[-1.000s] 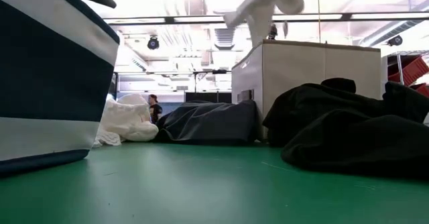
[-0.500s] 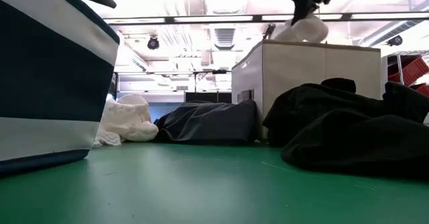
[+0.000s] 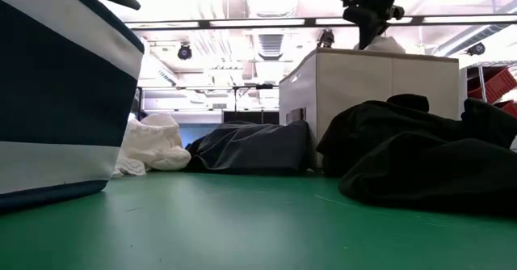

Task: Sort clothes
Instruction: Put the white underwear into the brown laundry organizer, then put the black jacket into the blue laundry organizer

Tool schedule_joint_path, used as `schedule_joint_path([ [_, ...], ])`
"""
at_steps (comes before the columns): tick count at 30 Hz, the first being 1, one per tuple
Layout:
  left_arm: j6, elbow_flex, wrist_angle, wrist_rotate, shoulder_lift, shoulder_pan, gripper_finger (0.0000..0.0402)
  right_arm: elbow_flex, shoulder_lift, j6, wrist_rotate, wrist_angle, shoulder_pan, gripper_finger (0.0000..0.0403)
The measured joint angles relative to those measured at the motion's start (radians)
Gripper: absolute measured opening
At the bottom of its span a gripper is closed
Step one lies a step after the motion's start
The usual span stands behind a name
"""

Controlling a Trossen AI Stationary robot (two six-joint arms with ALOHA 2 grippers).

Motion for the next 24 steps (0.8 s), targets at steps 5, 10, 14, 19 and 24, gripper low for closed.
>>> schedule_joint_path([
  [5,0.0,0.0,0.0,0.0,0.0,0.0,0.0,0.0,0.009,0.01,0.001,0.0,0.0,0.0132],
  [10,0.0,0.0,0.0,0.0,0.0,0.0,0.0,0.0,0.0,0.018,0.002,0.0,0.0,0.0191],
  [14,0.0,0.0,0.0,0.0,0.0,0.0,0.0,0.0,-0.026,0.024,0.003,0.0,0.001,0.0222],
  [19,0.0,0.0,0.001,0.0,0.0,0.0,0.0,0.003,-0.075,0.038,0.004,0.003,0.018,0.0243],
  [24,0.0,0.0,0.001,0.0,0.0,0.0,0.0,0.005,-0.126,0.062,0.004,0.004,0.068,0.0239],
])
